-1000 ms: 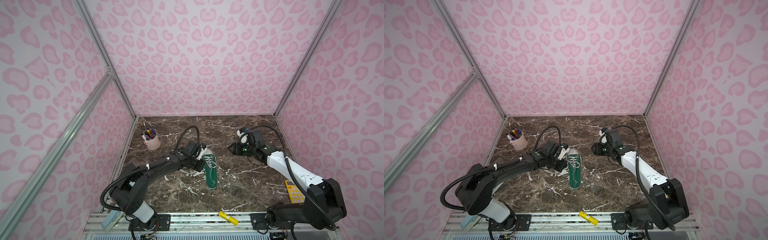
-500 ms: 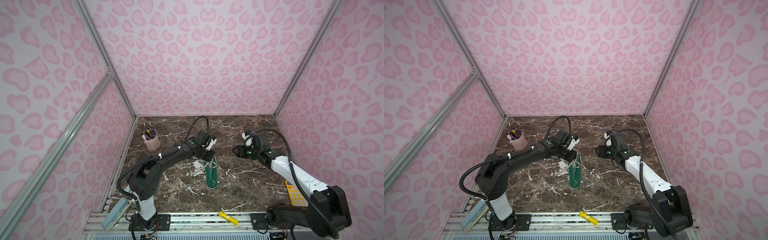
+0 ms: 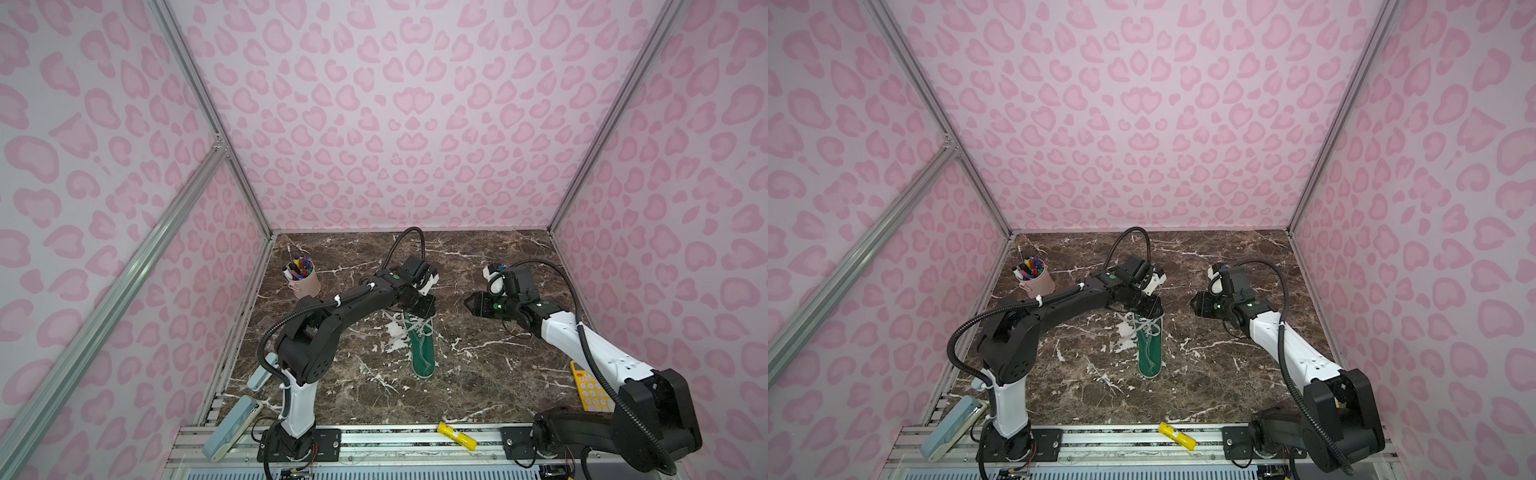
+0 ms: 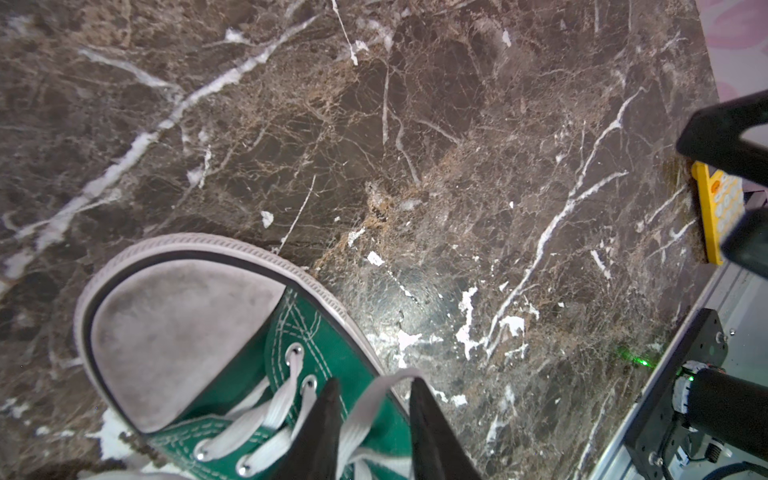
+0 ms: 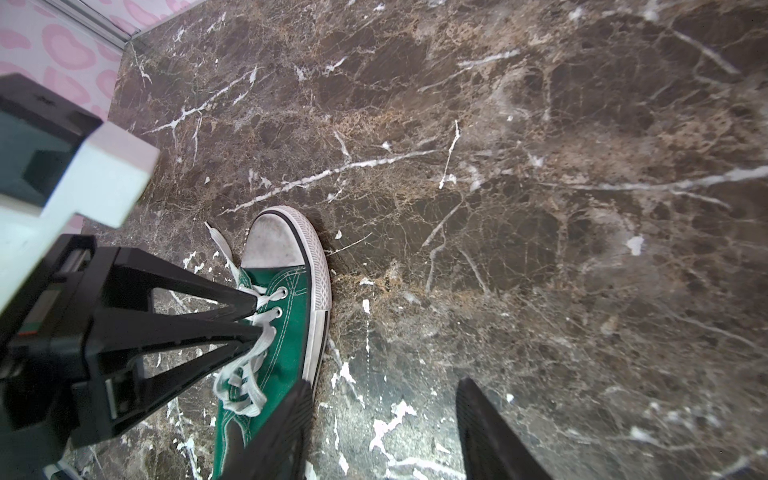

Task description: Tie the shoes

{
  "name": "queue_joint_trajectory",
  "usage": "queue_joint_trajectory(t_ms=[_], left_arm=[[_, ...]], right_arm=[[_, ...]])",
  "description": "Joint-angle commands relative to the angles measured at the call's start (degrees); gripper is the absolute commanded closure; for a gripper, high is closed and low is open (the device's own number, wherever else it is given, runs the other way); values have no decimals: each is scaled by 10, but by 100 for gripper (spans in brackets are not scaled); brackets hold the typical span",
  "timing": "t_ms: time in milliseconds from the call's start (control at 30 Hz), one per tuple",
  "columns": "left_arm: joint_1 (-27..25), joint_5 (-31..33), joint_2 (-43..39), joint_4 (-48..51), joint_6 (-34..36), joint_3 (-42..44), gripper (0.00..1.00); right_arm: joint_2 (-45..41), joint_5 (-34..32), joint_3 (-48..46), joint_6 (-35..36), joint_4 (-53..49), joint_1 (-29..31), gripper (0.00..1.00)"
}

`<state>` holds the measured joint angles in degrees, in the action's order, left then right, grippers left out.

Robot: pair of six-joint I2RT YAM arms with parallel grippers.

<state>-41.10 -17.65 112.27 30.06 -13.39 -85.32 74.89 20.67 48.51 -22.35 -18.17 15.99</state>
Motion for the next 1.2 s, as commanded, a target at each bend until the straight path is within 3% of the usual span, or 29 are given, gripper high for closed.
queue_joint_trajectory(t_ms=[0, 100, 300, 400, 733, 1167], left_arm=[[-1, 3, 2, 23, 4, -11, 67], [0, 18, -4, 42, 7, -15, 65], [0, 32, -28, 59, 10, -2, 41], [-1, 42, -34, 62, 5, -1, 36], [0, 69, 0, 115, 3, -57, 38], [0, 61, 4, 108, -2, -57, 39]], right_arm=[[5, 9, -4, -6, 10, 0, 43], [11, 14, -3, -9, 13, 0, 43], [26, 27, -5, -23, 26, 12, 43], [34, 29, -5, -31, 34, 23, 43], [52, 63, -11, -59, 65, 46, 45], [107, 142, -55, -153, 225, 80, 52]])
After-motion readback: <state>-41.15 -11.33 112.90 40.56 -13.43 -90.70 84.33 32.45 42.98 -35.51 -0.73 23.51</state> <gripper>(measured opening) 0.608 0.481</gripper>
